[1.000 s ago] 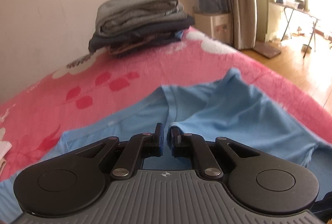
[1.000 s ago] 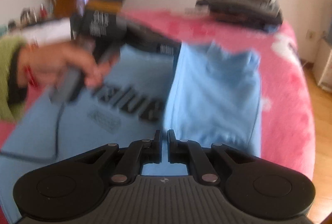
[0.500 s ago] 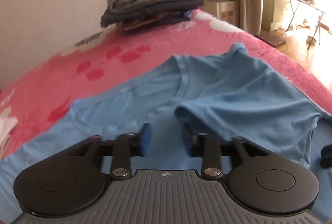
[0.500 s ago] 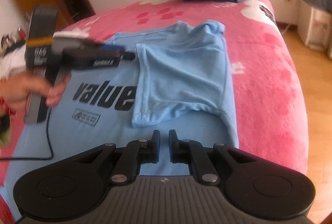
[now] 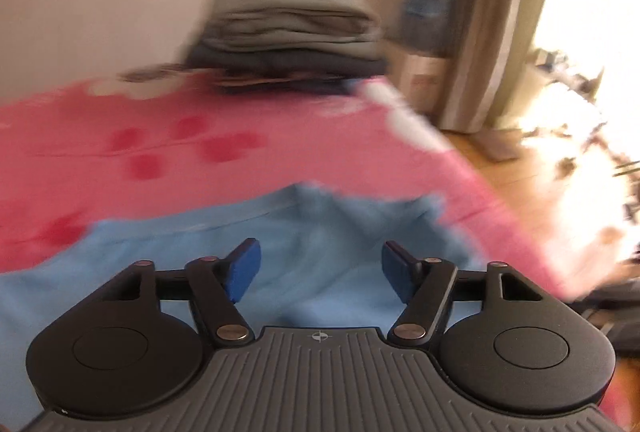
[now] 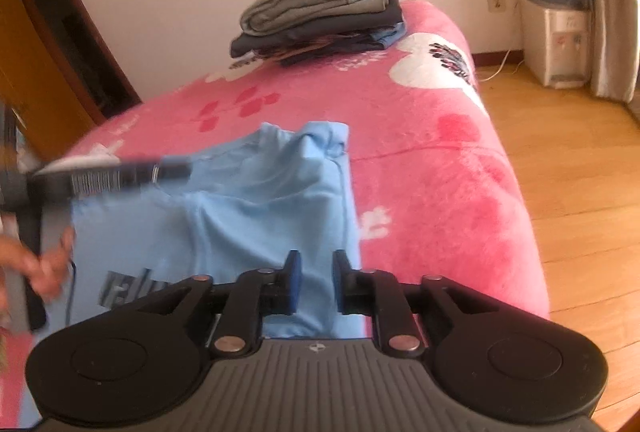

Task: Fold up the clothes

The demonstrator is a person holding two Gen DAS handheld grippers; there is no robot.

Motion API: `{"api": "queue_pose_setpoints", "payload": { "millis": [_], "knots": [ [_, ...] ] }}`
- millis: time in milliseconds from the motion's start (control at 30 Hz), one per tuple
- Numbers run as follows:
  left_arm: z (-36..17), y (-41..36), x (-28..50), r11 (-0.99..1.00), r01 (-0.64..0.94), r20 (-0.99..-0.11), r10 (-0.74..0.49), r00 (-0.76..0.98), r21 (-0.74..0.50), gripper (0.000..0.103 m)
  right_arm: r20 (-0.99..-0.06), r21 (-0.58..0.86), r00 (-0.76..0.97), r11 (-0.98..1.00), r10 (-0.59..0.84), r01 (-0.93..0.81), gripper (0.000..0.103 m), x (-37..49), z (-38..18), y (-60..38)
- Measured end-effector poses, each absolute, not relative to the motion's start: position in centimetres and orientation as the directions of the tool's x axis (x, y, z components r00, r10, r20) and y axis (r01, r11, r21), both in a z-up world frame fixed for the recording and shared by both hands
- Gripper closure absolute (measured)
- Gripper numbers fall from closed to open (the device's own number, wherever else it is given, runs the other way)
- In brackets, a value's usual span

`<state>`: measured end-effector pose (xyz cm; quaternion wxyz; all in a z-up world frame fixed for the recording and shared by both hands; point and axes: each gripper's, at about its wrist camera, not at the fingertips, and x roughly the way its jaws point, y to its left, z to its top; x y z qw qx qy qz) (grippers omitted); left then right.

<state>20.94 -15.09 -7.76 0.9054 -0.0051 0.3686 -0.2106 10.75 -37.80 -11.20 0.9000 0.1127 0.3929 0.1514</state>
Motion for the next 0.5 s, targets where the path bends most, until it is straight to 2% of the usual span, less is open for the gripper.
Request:
{"api": "queue_pose_setpoints", "payload": {
  "millis": [133, 233, 300, 367, 400, 433, 467, 500],
  "knots": [
    [-8.2, -20.0, 25.3, 0.862, 0.452, -0.703, -0.468, 0.536, -0.228, 0.034, -0.68, 0.334, 0.64, 0.928, 0.358, -0.165, 0.076, 11.0, -11.9, -38.1],
    [-9.4, -23.1, 27.6, 0.845, 0.494, -0.759, -0.457, 0.464, -0.206, 0.035, -0.684, 0.35, 0.632, 0.924, 0.365, -0.155, 0.076, 10.8, -12.2, -38.6],
    [-10.4, -24.3, 28.6, 0.84, 0.511, -0.8, -0.429, 0.419, -0.183, 0.04, -0.686, 0.36, 0.627, 0.921, 0.369, -0.148, 0.076, 10.7, -12.3, -38.9],
    [-11.0, -24.6, 29.2, 0.834, 0.516, -0.823, -0.426, 0.376, -0.196, 0.061, -0.684, 0.38, 0.623, 0.914, 0.38, -0.14, 0.076, 10.6, -12.5, -39.3],
    [-11.3, -24.7, 29.5, 0.831, 0.517, -0.833, -0.426, 0.354, -0.205, 0.062, -0.684, 0.39, 0.619, 0.91, 0.386, -0.137, 0.076, 10.5, -12.6, -39.5],
    [-11.4, -24.6, 29.8, 0.831, 0.51, -0.834, -0.432, 0.342, -0.222, 0.067, -0.683, 0.398, 0.616, 0.907, 0.393, -0.138, 0.076, 10.5, -12.6, -39.5],
    [-11.5, -24.5, 30.0, 0.832, 0.5, -0.834, -0.441, 0.333, -0.24, 0.08, -0.682, 0.401, 0.613, 0.905, 0.398, -0.142, 0.076, 10.5, -12.7, -39.5],
    [-11.7, -24.2, 30.3, 0.834, 0.481, -0.832, -0.453, 0.321, -0.269, 0.086, -0.682, 0.403, 0.61, 0.903, 0.404, -0.148, 0.076, 10.4, -12.8, -39.5]
  ]
}}
